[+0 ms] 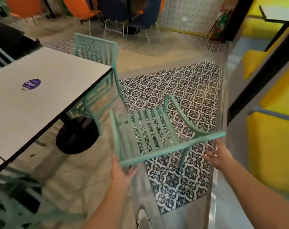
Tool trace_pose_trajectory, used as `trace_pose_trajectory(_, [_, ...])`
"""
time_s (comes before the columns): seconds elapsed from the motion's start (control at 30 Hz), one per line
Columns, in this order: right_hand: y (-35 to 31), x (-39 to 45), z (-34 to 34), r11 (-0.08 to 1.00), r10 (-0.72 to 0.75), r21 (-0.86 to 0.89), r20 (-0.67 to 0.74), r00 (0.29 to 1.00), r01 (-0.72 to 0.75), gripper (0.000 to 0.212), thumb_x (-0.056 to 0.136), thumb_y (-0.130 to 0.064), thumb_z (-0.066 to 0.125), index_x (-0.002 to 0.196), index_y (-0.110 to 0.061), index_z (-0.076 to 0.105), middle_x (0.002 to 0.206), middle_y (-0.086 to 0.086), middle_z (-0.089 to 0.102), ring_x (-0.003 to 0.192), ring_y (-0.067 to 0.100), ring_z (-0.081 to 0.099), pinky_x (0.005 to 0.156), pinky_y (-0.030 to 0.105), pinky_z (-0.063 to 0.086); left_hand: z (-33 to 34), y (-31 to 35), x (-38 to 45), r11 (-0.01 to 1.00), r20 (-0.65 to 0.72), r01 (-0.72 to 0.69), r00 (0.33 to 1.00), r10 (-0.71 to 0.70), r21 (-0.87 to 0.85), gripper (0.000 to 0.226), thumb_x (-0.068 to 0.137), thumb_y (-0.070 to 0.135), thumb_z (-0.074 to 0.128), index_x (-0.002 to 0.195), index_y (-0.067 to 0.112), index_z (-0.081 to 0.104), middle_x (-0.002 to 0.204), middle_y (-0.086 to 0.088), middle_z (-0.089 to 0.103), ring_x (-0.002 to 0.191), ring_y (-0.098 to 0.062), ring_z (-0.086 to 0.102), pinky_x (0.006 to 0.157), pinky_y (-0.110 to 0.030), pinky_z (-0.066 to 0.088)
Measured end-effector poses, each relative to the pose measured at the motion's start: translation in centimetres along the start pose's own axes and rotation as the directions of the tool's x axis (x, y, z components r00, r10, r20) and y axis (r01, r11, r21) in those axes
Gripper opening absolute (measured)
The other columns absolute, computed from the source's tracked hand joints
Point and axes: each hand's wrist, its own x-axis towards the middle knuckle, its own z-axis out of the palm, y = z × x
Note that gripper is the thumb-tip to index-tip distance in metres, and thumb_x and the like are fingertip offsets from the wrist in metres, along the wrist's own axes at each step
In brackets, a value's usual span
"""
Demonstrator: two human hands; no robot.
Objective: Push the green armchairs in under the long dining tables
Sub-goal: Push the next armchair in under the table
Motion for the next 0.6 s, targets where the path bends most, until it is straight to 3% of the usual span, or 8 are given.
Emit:
trace_pose_trajectory(0.03, [-0.5,0.9,0.6,1.000,0.020,-0.011,-0.004,1.000,-0.020,0.057,0.097,-0.035,0.050,0.149,-0.020,0.029,0.147,0.018,0.037,0.131,0.037,0.042,0.103,0.055,0.040,0.4,0.4,0.1,0.999,-0.008,0.001,1.000,-0.001,-0.050,0.070,0.087,0.052,0.063,0.137,0.005,0.043,0.119,-0.020,0.054,0.100,-0.038,0.060,0.075,-0.052,0.052])
trace_pose_trajectory(0.1, [-0.9,2.6,1.5,0.998,0.058,-0.032,-0.021,0.998,-0.058,0.052,0.096,-0.033,0.052,0.143,-0.018,0.036,0.150,0.015,0.034,0.132,0.037,0.040,0.103,0.056,0.040,0.7,1.0,0.9,0.997,-0.047,0.006,0.999,-0.010,-0.083,0.064,0.091,0.044,0.062,0.138,0.005,0.044,0.120,-0.021,0.053,0.090,-0.037,0.059,0.074,-0.050,0.052])
trace_pose_trajectory(0.2, [-1.5,5.0,1.9,0.994,0.109,-0.017,-0.040,0.993,-0.109,0.023,0.094,-0.029,0.057,0.107,-0.011,0.052,0.121,0.013,0.053,0.100,0.027,0.056,0.087,0.051,0.051,1.1,1.2,1.2,0.996,-0.104,0.002,0.995,-0.011,-0.089,0.042,0.098,0.026,0.054,0.131,0.000,0.048,0.114,-0.021,0.052,0.084,-0.035,0.056,0.089,-0.048,0.048])
trace_pose_trajectory(0.27, [-2.3,6.8,1.9,0.987,0.161,0.023,-0.046,0.986,-0.160,0.017,0.092,-0.025,0.060,0.094,-0.011,0.051,0.104,0.011,0.058,0.087,0.026,0.059,0.078,0.051,0.055,1.6,1.1,0.9,0.997,-0.115,0.001,0.993,-0.010,-0.079,0.018,0.098,0.016,0.051,0.104,-0.002,0.053,0.110,-0.021,0.051,0.078,-0.033,0.053,0.095,-0.051,0.044])
trace_pose_trajectory(0.33, [-3.4,9.0,1.9,0.978,0.199,-0.047,-0.071,0.977,-0.202,0.018,0.090,-0.022,0.062,0.091,-0.009,0.050,0.098,0.012,0.058,0.084,0.027,0.060,0.057,0.047,0.057,2.0,0.8,0.0,0.995,-0.151,0.013,0.988,-0.028,-0.101,0.013,0.097,0.008,0.049,0.087,0.000,0.049,0.103,-0.021,0.051,0.076,-0.033,0.051,0.098,-0.054,0.044])
trace_pose_trajectory(0.4, [-3.3,11.2,1.9,0.973,0.202,-0.082,-0.132,0.970,-0.214,0.017,0.089,-0.021,0.063,0.091,-0.009,0.051,0.097,0.014,0.059,0.085,0.027,0.062,0.044,0.039,0.056,2.3,1.0,-1.1,0.994,-0.143,-0.002,0.990,-0.013,-0.105,0.014,0.096,0.004,0.048,0.083,-0.001,0.048,0.091,-0.020,0.051,0.074,-0.033,0.051,0.077,-0.050,0.054])
trace_pose_trajectory(0.47, [-2.4,13.4,1.4,0.974,0.175,-0.117,-0.162,0.971,-0.194,0.013,0.088,-0.019,0.063,0.092,-0.009,0.055,0.101,0.014,0.061,0.086,0.025,0.064,0.048,0.036,0.056,2.4,1.3,-1.5,0.994,-0.154,-0.010,0.988,-0.007,-0.106,0.016,0.096,0.003,0.048,0.081,-0.001,0.048,0.084,-0.018,0.049,0.073,-0.032,0.050,0.041,-0.042,0.052])
trace_pose_trajectory(0.6, [-2.3,13.0,2.5,0.968,0.162,-0.150,-0.245,0.956,-0.203,0.011,0.091,-0.017,0.058,0.087,-0.009,0.052,0.113,0.009,0.059,0.082,0.017,0.062,0.077,0.031,0.055,2.0,1.1,-1.6,0.994,-0.204,-0.056,0.978,0.035,-0.096,0.016,0.097,0.004,0.048,0.081,0.000,0.049,0.085,-0.018,0.050,0.074,-0.031,0.050,0.029,-0.039,0.045])
